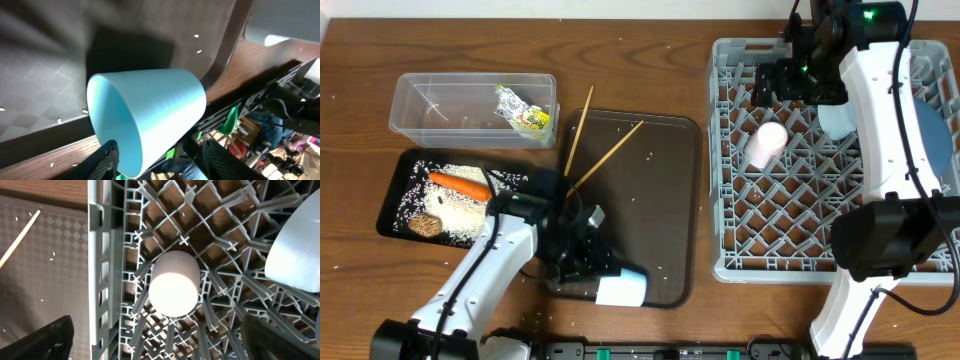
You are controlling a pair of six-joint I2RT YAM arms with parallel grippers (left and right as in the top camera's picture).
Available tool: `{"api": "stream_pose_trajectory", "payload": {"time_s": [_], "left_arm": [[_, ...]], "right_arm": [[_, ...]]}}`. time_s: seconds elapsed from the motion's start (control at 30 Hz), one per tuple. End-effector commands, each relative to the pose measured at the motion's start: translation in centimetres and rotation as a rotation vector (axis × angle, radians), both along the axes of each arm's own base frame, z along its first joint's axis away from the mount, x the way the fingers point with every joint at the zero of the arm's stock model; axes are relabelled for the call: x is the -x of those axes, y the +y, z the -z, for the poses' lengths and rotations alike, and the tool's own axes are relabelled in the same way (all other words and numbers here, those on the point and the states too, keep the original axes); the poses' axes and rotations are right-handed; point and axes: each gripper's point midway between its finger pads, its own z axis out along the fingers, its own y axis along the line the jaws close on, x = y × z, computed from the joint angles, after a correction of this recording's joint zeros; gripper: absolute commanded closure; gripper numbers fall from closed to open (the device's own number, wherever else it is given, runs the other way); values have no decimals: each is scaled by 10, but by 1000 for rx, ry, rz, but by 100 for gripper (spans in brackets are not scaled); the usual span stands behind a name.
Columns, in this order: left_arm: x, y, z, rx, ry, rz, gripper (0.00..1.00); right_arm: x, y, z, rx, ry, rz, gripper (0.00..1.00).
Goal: Sort waste into correct bins and load items into the dishwasher rack
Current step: 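Grasp the tipped light-blue cup on the tray with the left gripper, then lift the light-blue cup up toward the right gripper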
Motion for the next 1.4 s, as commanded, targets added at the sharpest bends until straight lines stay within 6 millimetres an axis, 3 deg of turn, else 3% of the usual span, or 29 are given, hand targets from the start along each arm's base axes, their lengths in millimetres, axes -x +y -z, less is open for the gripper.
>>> {"api": "stream_pose_trajectory", "payload": {"time_s": [0.0,0.33,0.47,0.67,0.97,1.1,1.2,1.37], "left_arm": [[3,3,4,-21,-4,21,49],[18,-15,7,17,-9,108,52],[21,-24,8,28,-33,161,64],[24,-30,9,36,-53,198,94],[11,-36,4,71,-99,184,94],[-24,-41,-22,145,-180,114,94],[-60,-43,-59,252,-273,52,94],[-101,-42,-118,459,-421,-8,94]], "right_arm": [[3,6,-2,-5,-1,-28,1],[7,11,-2,-37,16,-33,1],[9,11,-2,-38,25,-25,1],[13,17,-1,-38,39,-31,1],[17,30,-1,-37,45,-63,1],[19,42,-3,-92,47,-83,1],[20,61,-9,-196,47,-119,1],[15,102,-32,-445,-18,-247,1]]}}
